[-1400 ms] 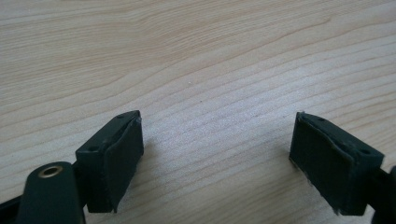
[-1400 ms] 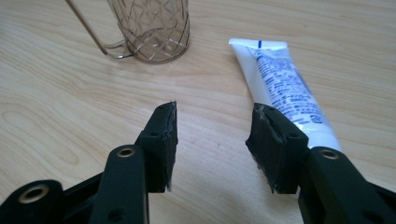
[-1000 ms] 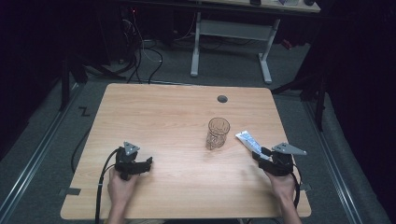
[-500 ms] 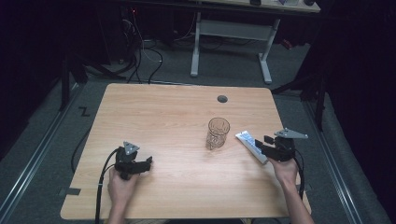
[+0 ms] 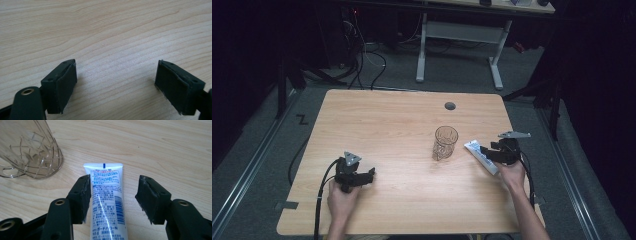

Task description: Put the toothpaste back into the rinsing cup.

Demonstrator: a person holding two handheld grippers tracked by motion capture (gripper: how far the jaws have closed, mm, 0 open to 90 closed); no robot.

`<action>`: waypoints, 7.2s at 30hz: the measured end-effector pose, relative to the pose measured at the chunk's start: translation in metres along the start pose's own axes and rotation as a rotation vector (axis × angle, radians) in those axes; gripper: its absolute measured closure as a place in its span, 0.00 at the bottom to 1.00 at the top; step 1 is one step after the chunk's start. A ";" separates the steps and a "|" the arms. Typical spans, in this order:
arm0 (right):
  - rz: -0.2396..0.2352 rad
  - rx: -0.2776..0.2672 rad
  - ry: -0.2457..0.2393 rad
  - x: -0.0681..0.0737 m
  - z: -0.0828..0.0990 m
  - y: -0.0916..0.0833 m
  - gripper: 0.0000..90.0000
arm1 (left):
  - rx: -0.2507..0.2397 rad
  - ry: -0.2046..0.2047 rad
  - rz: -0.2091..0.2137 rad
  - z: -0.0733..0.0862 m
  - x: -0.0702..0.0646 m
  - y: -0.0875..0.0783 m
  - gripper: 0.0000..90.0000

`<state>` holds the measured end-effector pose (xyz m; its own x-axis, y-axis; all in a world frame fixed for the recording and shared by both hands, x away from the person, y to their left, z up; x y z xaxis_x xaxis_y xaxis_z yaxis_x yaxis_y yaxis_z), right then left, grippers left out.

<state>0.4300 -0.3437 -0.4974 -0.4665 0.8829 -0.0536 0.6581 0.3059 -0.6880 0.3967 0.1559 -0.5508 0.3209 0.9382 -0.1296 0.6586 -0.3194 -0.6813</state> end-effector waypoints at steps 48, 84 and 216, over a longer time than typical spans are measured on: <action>-0.028 0.417 -0.142 0.012 -0.027 0.056 0.46 | 0.000 -0.001 0.002 0.000 0.000 0.000 0.20; -0.091 0.424 -0.169 0.011 -0.040 0.041 0.75 | 0.001 0.001 0.003 0.000 0.000 0.000 0.20; -0.345 -0.242 -0.226 0.088 -0.138 -0.026 0.75 | 0.001 0.001 0.003 0.000 0.000 0.000 0.20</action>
<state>0.4531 -0.2244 -0.3844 -0.7808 0.6243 -0.0260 0.5486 0.6650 -0.5067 0.3970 0.1563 -0.5507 0.3236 0.9371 -0.1307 0.6570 -0.3220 -0.6817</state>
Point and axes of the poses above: each handheld gripper's, and its own axes: y roughly forward along the jaws, z roughly out of its underside, x roughly to its left, the point moved 2 cm from there along y, roughly forward along the jaws, and after that the axes turned 9 degrees about -y, right-handed, at the moved point
